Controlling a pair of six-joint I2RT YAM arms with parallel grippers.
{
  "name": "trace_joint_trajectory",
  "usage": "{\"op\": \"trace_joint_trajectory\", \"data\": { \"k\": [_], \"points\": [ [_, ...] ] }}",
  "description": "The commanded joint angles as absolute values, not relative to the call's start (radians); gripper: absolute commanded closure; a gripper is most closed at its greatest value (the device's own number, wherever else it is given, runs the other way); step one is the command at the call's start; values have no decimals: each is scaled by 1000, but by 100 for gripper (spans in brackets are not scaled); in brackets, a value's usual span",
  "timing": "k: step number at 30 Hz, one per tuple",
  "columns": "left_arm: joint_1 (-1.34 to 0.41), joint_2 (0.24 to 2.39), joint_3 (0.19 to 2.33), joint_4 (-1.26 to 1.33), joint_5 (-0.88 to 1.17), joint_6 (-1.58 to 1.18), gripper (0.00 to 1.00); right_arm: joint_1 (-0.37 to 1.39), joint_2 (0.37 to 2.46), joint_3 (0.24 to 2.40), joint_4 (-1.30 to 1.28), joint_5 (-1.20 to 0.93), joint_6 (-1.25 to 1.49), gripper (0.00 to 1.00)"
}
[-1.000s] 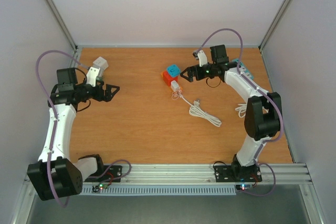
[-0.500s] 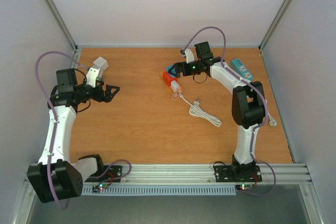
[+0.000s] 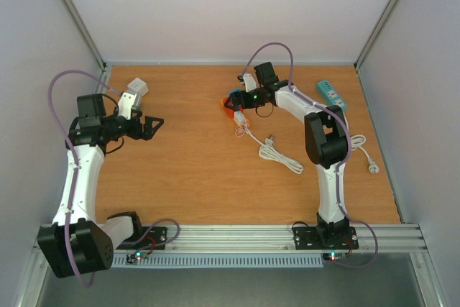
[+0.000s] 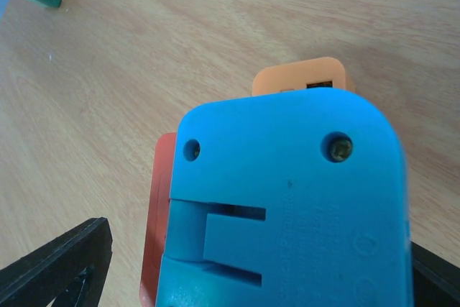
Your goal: Pull the plug off the socket
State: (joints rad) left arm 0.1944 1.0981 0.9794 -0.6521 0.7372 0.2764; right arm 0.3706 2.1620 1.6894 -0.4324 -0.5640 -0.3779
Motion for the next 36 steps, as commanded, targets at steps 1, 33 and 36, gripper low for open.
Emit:
{"op": "trace_joint_trajectory", "data": {
  "k": [1,33,36],
  "points": [
    [190,1075,963,-609,757,272,0,378,2190,1727,-458,-615,-398,10],
    [190,1106,966,-753,767,439,0,573,2058,1453,-731,-867,-965,32],
    [189,1107,947,-758,807,470,0,587,2018,1386,-733,-837,-1020,32]
  ]
}}
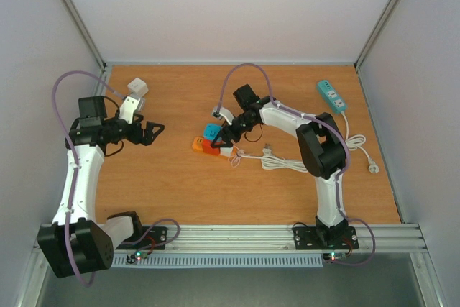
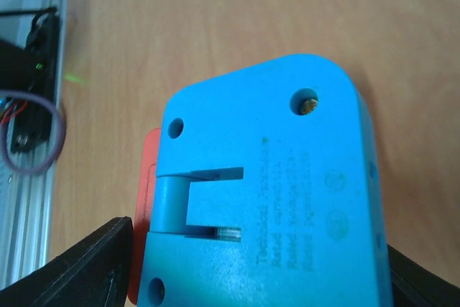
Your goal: Pull the plug off the socket
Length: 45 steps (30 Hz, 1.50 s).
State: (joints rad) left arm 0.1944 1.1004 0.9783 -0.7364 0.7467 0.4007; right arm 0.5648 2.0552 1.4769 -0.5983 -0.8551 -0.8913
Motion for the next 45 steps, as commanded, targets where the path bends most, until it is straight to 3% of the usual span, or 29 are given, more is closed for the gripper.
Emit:
{"op": "trace_joint_trajectory", "data": {
  "k": [1,6,17,33,45],
  "points": [
    [183,1110,942,-758,816,479,0,593,2006,1367,-726,-827,-1030,32],
    [68,1148,922,-718,775,490,0,613,1949,1275,-662,-802,-1050,30],
    [-155,1335,928,-617,797,526,1,614,1844,1248,-561,-844,-970,10],
    [-288,1583,1035,-499,924,462,12,614,1679,1011,-206,-822,-891,5],
    [-294,1579,1046,-494,953,470,15,614,1626,1023,-167,-898,-855,7]
  ]
}}
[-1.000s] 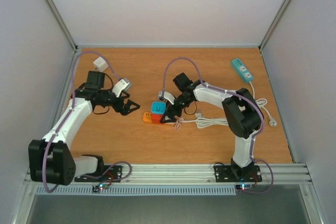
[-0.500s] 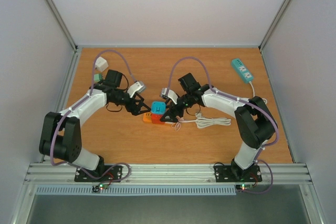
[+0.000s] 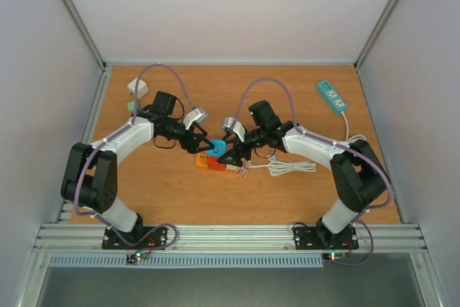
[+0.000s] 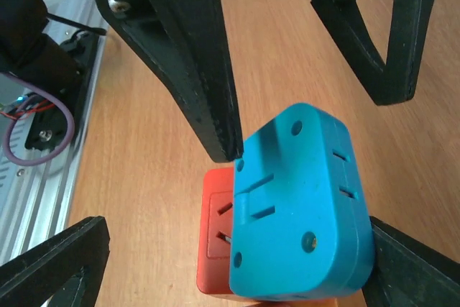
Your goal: Pull the plug off the socket
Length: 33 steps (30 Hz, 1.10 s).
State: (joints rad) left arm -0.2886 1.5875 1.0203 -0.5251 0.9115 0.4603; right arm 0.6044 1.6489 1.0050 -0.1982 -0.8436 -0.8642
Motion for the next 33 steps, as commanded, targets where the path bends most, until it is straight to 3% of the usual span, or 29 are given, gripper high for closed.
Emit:
{"op": "trace_joint_trajectory", "data": {
  "k": [1,14,26,33],
  "points": [
    [-294,1575,1045,-502,953,474,16,614,1627,1027,-176,-903,-858,7],
    [-347,1440,964,-515,864,654,34,619,1581,971,-144,-936,-870,11],
    [-418,1363,890,-428,779,796,35,658,1544,930,-135,-913,-904,15],
    [-474,1330,858,-407,697,847,49,658,1541,885,-10,-819,-860,12]
  ]
}}
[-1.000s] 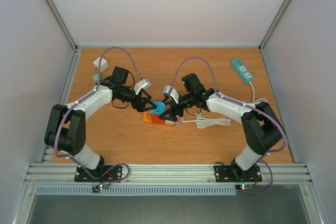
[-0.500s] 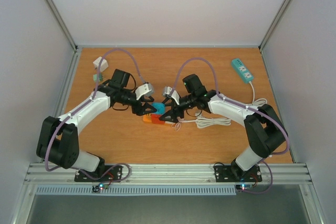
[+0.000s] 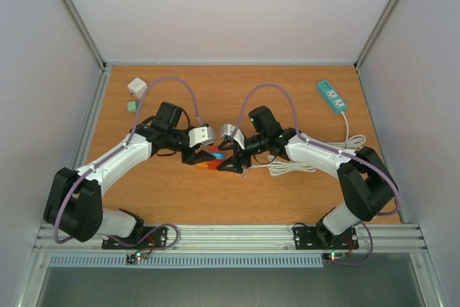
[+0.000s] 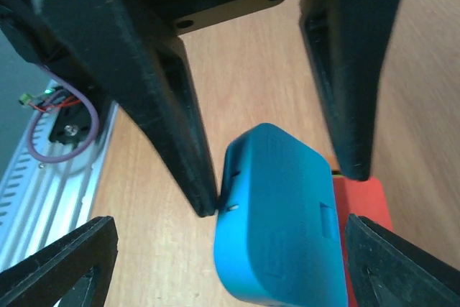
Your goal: Pull the plug off the socket
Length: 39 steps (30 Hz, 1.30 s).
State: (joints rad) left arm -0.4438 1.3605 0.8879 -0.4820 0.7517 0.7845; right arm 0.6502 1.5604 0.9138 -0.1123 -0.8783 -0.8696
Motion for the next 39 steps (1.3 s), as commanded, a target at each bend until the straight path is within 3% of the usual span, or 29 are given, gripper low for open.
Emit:
{"op": "trace_joint_trajectory", "data": {
  "k": [1,15,23,39],
  "points": [
    [-480,1323,850,-394,683,847,51,658,1543,878,-4,-805,-858,12],
    [-486,1304,853,-378,684,822,68,658,1588,850,82,-727,-899,3],
    [-486,1295,856,-388,690,821,70,659,1591,856,85,-725,-908,7],
    [-486,1304,848,-379,690,828,84,665,1659,856,127,-686,-928,4]
  ]
}}
